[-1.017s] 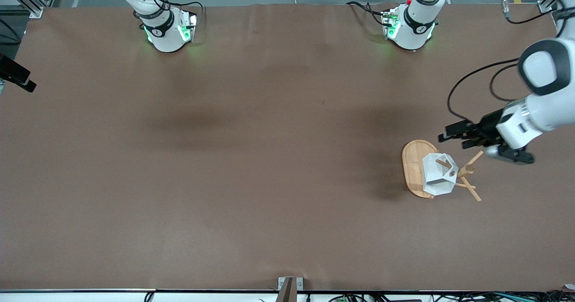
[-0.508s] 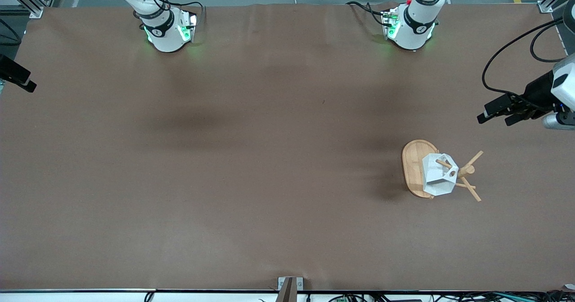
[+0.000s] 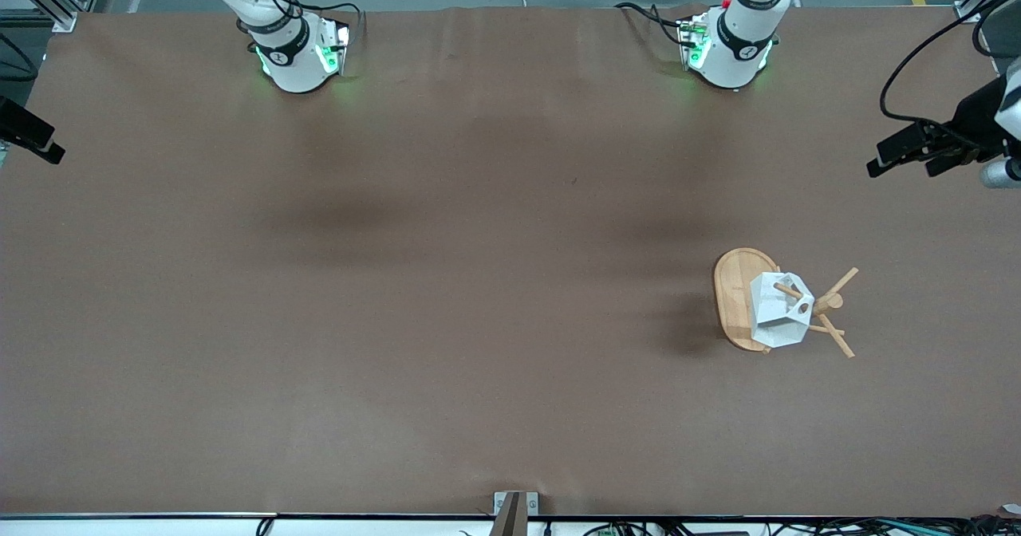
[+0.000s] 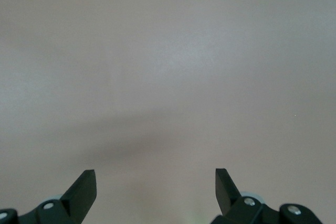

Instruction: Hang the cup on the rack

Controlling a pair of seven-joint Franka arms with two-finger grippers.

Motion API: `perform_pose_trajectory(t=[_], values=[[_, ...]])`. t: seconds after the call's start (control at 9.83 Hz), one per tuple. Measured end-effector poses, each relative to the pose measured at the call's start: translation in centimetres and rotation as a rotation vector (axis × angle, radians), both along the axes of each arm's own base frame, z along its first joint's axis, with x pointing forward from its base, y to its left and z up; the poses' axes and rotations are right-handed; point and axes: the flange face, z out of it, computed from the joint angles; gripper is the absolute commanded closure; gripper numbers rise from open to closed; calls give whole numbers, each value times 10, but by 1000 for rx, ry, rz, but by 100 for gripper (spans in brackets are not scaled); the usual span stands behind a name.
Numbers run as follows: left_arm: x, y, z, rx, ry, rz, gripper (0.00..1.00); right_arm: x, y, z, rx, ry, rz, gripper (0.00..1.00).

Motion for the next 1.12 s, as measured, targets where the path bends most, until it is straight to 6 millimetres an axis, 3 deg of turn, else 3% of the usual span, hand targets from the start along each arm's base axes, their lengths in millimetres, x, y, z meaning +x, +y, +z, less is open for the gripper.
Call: perform_pose_trajectory(t=[0.2,0.61,1.12], values=[[-11,-47,33,52,-18,-38,0,0,-1,0,0,0,-2,0],[-19,-56,109,45,-72,-56,0,-1,-10,0,1,0,-18,0],[-13,-63,96,78,13,-78,0,-2,-10,-1,2,9,-18,0]])
